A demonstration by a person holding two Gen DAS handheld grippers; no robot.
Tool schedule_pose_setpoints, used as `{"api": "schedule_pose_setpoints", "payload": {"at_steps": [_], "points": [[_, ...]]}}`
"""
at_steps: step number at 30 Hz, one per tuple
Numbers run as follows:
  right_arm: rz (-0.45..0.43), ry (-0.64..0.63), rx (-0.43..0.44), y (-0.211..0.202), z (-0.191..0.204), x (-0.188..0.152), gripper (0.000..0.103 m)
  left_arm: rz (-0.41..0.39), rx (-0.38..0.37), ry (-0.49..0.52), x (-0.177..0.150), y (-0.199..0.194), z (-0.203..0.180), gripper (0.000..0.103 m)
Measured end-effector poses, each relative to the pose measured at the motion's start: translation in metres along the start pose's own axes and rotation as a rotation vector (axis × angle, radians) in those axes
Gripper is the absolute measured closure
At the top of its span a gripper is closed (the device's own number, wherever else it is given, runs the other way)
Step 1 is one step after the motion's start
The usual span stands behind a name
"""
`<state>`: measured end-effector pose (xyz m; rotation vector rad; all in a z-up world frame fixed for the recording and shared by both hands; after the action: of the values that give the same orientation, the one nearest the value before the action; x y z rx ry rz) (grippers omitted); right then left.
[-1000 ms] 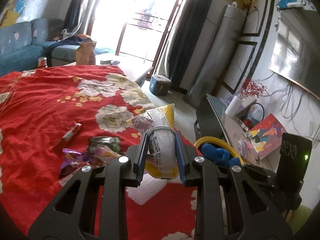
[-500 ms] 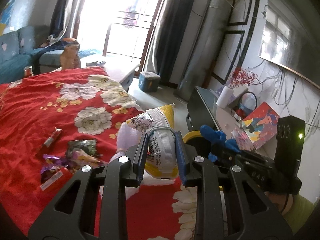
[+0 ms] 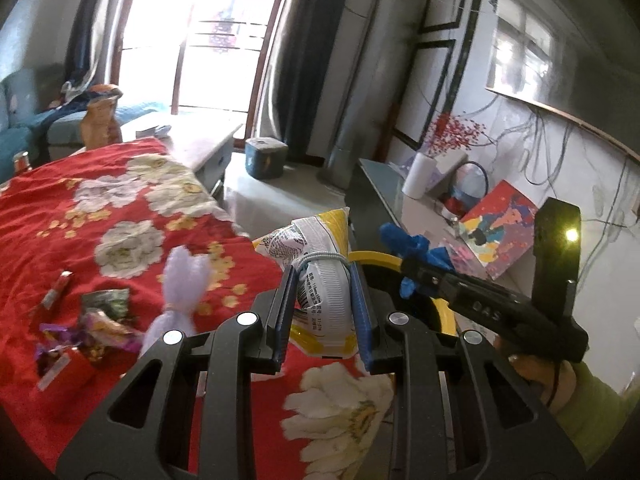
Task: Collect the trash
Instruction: 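Carry the wrapper and blue cloth to the yellow bin and release both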
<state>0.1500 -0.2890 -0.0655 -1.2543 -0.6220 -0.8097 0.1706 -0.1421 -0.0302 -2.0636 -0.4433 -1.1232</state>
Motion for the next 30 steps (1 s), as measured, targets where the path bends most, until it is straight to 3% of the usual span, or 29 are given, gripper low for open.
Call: {"api": "schedule_pose_setpoints", "payload": {"at_steps": [12, 30], "points": [[0.009, 0.101, -0.081, 0.006, -0.056, -0.005, 0.078, 0.069, -0.063, 0.061, -0.009, 0.044, -0.036, 0.083], [0.065, 0.207, -0.141, 0.029, -0.118, -0.011, 0.078, 0.186, -0.115, 0.061, -0.033, 0.113, -0.046, 0.082]]}}
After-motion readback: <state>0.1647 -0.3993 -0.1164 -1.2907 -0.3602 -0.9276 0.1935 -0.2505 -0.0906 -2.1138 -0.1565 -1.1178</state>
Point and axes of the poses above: each gripper's, at about its wrist camera, not at the fingertips, and y roughly the way its jaws point, z to its left, x to its top, the point moved 6 cm from there along y, roughly the way its jaws point, and after that the axes turned 14 degrees about -x, right-handed, at the moved point
